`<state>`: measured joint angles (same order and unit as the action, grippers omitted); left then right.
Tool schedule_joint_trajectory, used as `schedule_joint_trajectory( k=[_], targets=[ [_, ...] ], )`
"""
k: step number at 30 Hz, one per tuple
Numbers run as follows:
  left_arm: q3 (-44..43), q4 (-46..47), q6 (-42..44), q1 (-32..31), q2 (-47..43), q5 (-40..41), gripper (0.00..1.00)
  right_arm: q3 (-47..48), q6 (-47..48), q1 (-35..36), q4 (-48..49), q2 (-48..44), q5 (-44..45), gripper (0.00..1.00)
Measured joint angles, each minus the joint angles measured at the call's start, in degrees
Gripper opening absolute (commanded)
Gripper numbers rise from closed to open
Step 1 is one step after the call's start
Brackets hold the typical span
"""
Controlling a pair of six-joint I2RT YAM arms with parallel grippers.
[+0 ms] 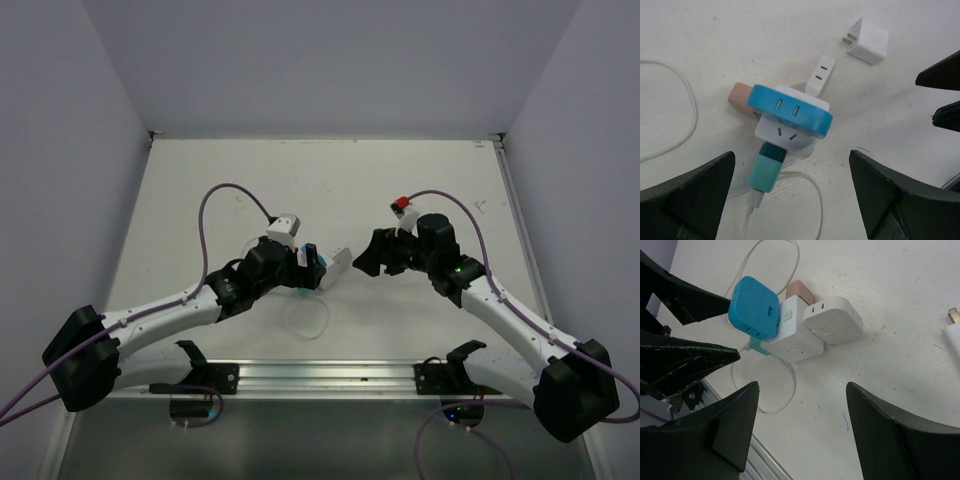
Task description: Pull the plug off the socket
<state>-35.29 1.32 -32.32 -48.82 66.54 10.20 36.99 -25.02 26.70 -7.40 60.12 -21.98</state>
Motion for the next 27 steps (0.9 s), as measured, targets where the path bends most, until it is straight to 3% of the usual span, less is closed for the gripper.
schedule_joint_trajectory(
  k=[4, 8, 10, 15, 27],
  targets=[
    [-0.04, -5.46, -8.35, -1.95, -0.59, 5.16, 0.98, -0.02, 0.0, 0.0, -0.31, -0.02, 0.04, 0.74],
    [-0.52, -10.29, -15.28, -5.07, -0.57, 11.02, 0.84, -0.37, 0.0, 0.0, -0.44, -0.2, 0.17, 0.74],
    [-1.31, -11.34, -17.79, -7.3, -0.17, 13.55, 0.83, -0.68, 0.0, 0.0, -0.61, -0.2, 0.46, 0.74],
    [-7.37, -11.43, -20.83, -13.09, 6.64, 16.46, 0.73, -0.96, 0.0, 0.0, -0.98, -0.24, 0.81, 0.74],
    [-8.87, -7.85, -19.26, -13.94, 16.28, 19.04, 0.78, -1.88, 0.17, 0.0, -2.47, -3.13, 2.19, 0.74]
  ],
)
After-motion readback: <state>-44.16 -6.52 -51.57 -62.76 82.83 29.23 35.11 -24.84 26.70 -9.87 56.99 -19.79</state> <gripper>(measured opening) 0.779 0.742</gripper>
